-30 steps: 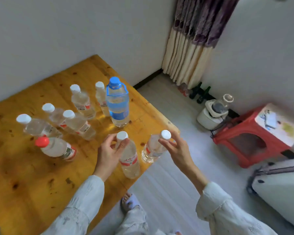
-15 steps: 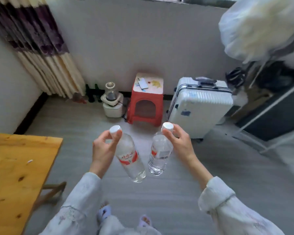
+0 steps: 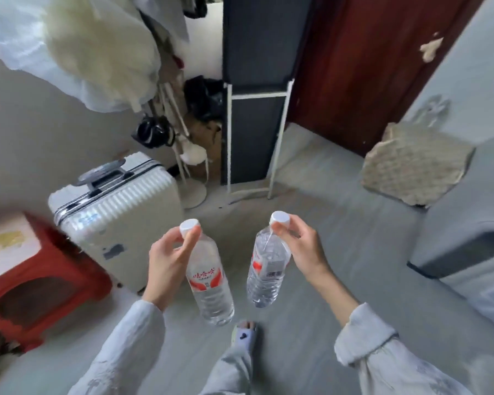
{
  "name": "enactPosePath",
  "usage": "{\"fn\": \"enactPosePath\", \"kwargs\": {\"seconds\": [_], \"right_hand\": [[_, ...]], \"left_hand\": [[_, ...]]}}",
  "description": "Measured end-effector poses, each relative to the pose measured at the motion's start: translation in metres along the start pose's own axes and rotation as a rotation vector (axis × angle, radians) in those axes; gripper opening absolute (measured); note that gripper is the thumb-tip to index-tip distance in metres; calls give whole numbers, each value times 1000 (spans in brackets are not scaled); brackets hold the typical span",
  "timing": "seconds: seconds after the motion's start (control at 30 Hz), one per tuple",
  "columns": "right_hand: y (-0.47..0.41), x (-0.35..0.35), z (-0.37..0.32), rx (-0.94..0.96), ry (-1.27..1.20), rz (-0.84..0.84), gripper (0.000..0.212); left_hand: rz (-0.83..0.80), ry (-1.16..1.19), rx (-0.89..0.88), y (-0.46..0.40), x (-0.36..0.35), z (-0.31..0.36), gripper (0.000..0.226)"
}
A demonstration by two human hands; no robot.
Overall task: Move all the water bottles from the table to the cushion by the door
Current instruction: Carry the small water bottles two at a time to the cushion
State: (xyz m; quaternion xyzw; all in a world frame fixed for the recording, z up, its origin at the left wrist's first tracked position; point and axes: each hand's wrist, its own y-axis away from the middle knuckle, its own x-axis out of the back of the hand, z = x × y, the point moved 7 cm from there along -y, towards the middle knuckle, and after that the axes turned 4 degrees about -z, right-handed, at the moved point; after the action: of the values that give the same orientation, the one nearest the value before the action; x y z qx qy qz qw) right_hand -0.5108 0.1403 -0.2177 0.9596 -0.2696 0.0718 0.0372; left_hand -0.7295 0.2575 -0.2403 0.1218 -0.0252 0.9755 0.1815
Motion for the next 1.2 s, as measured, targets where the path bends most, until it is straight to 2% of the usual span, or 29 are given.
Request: {"fn": "enactPosePath", "kwargs": {"seconds": [0.2,0.47,0.6,0.67,0.8,1.0,1.2], "right_hand": [[-90,127,3,-27,63,248,10],[-166,266,24,-82,40,523,6],[-212,332,54,-118,-1,600,8],[-240,369,65,-123,-8,613,7],[-297,445,70,-115,36,617,8],[-377,546,73,-118,74,625,12],[-451,642,107,-198,-44,717,11]], "left_hand": [[-251,27,-78,-131,-156,46,41],[-520,12,-95,-235,-328,99,33],[-601,14,-68,-281,-414,105,53],[-619,0,-64,-303,-458,111,53],[-609,-32,-55,-352,-539,137,37],[-644,-24,-78,-415,-648,174,39],[-706,-48,-52,-484,-767,180,35]]}}
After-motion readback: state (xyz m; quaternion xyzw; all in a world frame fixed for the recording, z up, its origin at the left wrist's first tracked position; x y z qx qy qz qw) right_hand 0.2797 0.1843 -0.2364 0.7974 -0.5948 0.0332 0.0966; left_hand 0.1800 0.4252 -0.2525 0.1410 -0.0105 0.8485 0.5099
